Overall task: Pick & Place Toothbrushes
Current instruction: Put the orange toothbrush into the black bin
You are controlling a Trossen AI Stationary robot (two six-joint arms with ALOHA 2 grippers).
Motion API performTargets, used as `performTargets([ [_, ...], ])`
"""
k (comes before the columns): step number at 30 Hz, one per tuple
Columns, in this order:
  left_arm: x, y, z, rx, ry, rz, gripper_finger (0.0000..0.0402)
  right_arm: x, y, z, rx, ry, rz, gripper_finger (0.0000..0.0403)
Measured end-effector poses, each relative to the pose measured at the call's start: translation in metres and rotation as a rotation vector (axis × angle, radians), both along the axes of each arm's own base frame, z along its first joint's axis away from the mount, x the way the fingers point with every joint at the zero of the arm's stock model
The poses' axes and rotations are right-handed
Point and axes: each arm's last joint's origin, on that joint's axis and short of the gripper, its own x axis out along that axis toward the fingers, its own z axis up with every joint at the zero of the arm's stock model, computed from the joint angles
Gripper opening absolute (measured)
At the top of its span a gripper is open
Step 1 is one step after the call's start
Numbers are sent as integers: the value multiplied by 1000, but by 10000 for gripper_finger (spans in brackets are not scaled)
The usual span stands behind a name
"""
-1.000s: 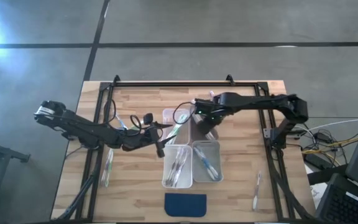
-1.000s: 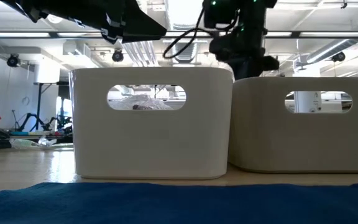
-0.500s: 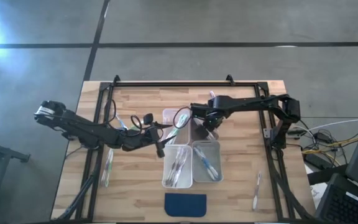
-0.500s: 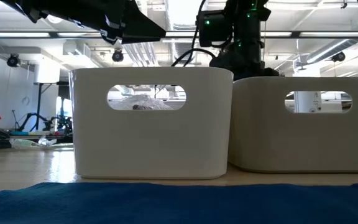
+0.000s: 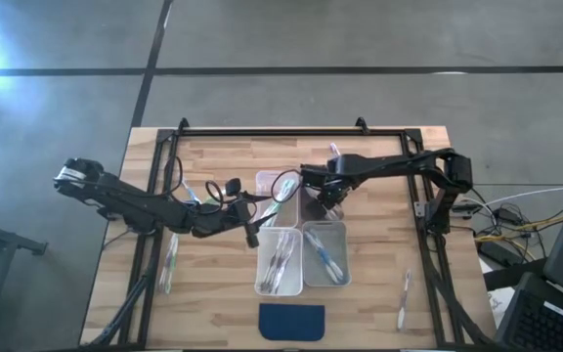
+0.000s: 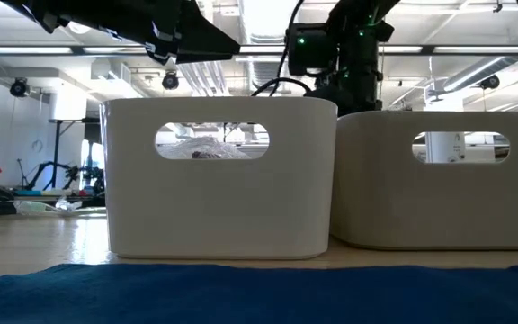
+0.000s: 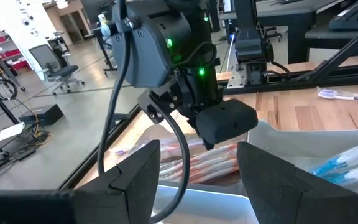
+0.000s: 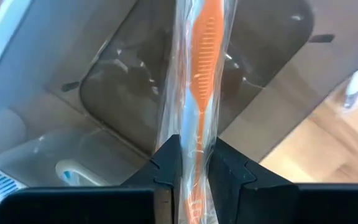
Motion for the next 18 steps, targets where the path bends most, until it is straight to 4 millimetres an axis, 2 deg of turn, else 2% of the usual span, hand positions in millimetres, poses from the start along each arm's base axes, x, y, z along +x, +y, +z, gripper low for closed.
performTargets([
  [18, 0, 0, 0, 0, 0, 0, 218, -4, 0, -16, 23, -10, 3, 56],
])
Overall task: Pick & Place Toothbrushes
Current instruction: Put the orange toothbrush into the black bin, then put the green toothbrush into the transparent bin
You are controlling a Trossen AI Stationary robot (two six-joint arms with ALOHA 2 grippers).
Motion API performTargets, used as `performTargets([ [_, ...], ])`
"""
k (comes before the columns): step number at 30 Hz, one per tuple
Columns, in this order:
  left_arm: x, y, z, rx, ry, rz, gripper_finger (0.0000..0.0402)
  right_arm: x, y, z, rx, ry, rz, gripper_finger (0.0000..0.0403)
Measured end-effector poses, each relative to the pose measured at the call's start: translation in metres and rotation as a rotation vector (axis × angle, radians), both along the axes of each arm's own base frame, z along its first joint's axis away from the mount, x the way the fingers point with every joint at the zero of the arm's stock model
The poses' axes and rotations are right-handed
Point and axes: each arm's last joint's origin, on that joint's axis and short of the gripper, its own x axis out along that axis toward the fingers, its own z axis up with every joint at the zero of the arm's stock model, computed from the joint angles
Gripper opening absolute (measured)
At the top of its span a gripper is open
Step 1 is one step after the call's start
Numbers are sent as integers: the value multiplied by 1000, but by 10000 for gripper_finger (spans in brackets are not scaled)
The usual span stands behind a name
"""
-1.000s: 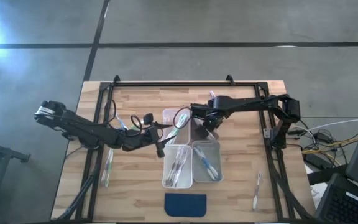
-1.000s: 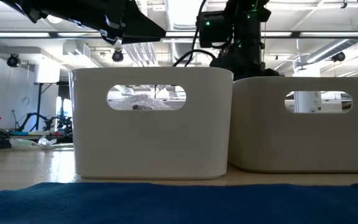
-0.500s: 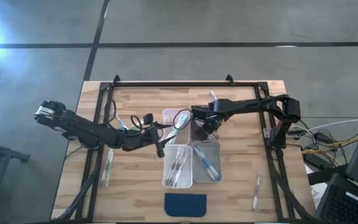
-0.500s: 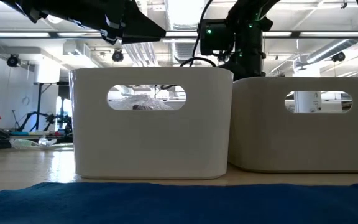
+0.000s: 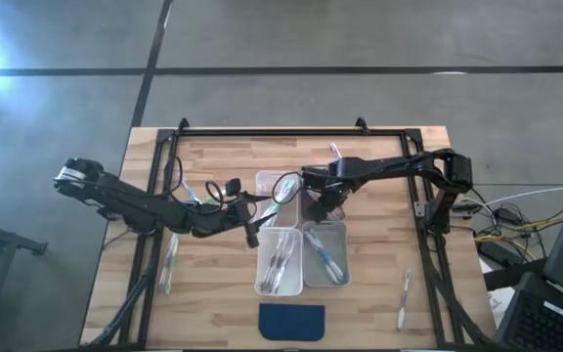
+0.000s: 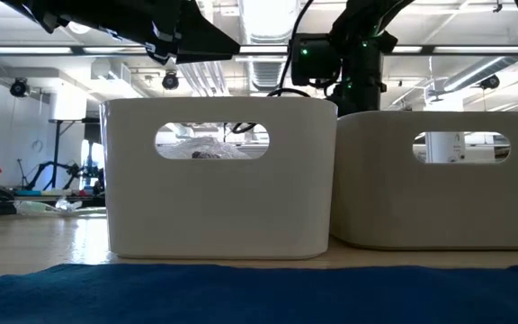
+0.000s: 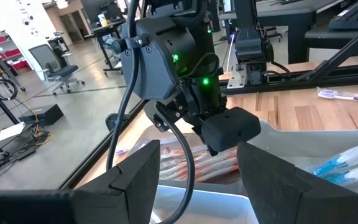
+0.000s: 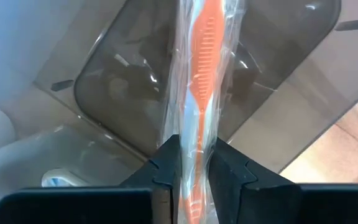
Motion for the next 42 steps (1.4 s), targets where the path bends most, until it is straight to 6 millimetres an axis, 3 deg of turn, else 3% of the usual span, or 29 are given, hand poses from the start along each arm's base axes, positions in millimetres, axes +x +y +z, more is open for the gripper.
performTargets([
  [14, 0, 0, 0, 0, 0, 0, 218, 6, -1, 12, -5, -28, 48, 153],
  [22, 0, 0, 0, 0, 0, 0, 218, 5, -1, 47, -20, 1, 102, 187],
  [29, 0, 0, 0, 0, 0, 0, 218, -4, -1, 84, -63, -4, 132, 196],
  [35, 0, 0, 0, 5, 2, 0, 218, -18, -1, 112, -136, 16, 132, 179],
  [42, 0, 0, 0, 25, 13, -3, 218, -42, -1, 145, -340, -33, 98, 155],
])
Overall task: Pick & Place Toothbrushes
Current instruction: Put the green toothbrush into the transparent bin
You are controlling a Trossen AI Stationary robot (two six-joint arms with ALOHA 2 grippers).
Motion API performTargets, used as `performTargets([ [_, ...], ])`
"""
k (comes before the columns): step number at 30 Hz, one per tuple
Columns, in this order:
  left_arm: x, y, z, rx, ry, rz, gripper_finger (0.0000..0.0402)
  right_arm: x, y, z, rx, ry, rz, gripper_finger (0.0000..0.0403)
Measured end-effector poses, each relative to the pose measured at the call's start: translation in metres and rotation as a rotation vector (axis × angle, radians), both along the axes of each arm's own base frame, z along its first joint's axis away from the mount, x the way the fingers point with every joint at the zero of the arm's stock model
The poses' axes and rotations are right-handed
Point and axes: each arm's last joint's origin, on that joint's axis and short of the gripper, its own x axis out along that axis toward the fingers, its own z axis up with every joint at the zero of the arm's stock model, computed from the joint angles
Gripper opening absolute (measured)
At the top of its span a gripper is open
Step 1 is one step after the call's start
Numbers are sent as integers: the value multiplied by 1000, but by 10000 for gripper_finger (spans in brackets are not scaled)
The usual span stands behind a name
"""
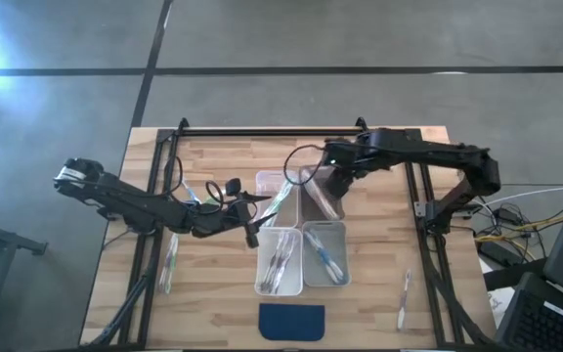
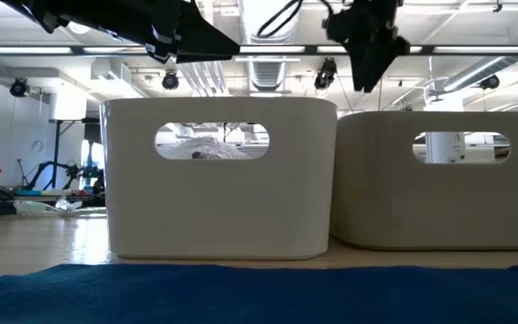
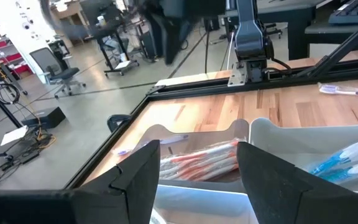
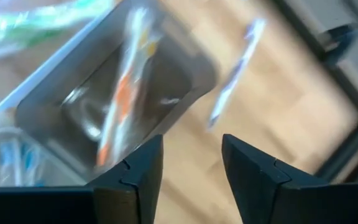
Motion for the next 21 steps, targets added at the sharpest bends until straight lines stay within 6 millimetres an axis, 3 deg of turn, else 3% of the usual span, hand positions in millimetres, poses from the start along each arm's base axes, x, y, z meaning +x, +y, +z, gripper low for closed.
performTargets([
  [12, 0, 0, -1, 4, 17, 0, 218, -57, 8, 41, -125, -149, -8, 104],
  [17, -1, 0, -5, -46, 35, 8, 218, -80, 12, 39, -257, -141, -38, 82],
  [21, -3, 1, -13, -124, 106, 34, 218, -93, 12, 25, -316, -111, -56, 65],
])
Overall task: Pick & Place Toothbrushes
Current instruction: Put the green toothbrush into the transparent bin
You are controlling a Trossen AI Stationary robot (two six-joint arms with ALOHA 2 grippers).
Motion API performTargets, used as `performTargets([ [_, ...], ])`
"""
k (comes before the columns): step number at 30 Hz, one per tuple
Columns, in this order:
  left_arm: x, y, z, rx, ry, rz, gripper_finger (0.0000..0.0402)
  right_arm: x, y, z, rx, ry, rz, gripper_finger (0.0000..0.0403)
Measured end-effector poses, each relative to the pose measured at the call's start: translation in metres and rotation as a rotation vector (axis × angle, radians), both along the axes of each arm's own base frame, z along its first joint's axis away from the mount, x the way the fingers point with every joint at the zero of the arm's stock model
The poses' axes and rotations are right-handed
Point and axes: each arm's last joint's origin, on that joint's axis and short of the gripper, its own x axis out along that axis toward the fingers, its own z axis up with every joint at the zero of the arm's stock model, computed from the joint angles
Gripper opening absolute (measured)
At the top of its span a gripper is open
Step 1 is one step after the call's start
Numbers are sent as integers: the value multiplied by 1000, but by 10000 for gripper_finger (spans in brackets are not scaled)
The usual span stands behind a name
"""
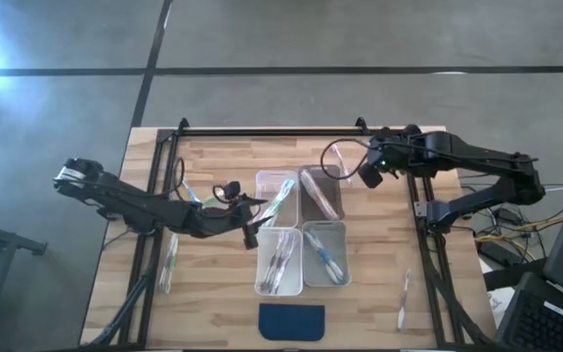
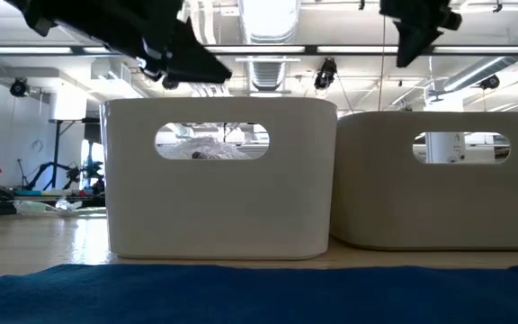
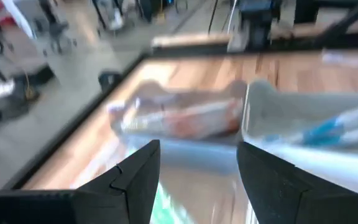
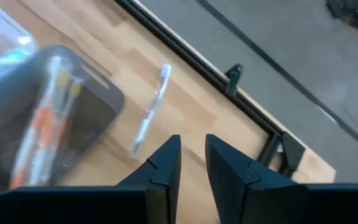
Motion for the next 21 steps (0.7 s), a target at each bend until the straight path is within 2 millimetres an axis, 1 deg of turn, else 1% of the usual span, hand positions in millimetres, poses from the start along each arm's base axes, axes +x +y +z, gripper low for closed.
performTargets([
  [3, 2, 4, 4, -52, 116, 49, 215, -3, 0, -17, -1, 11, -1, 54],
  [6, 0, 12, 15, -90, 278, 126, 211, -5, 1, -35, -3, 34, 12, 46],
  [10, -10, 24, 36, -122, 456, 247, 211, -7, 1, -58, 3, 90, 21, 44],
  [13, -21, 30, 44, -169, 564, 335, 210, -9, 1, -73, 11, 133, 19, 51],
  [17, -38, 31, 45, -306, 662, 455, 210, -12, 2, -86, 19, 174, 18, 63],
  [21, -50, 28, 39, -468, 746, 535, 210, -12, 2, -90, 20, 182, 17, 76],
])
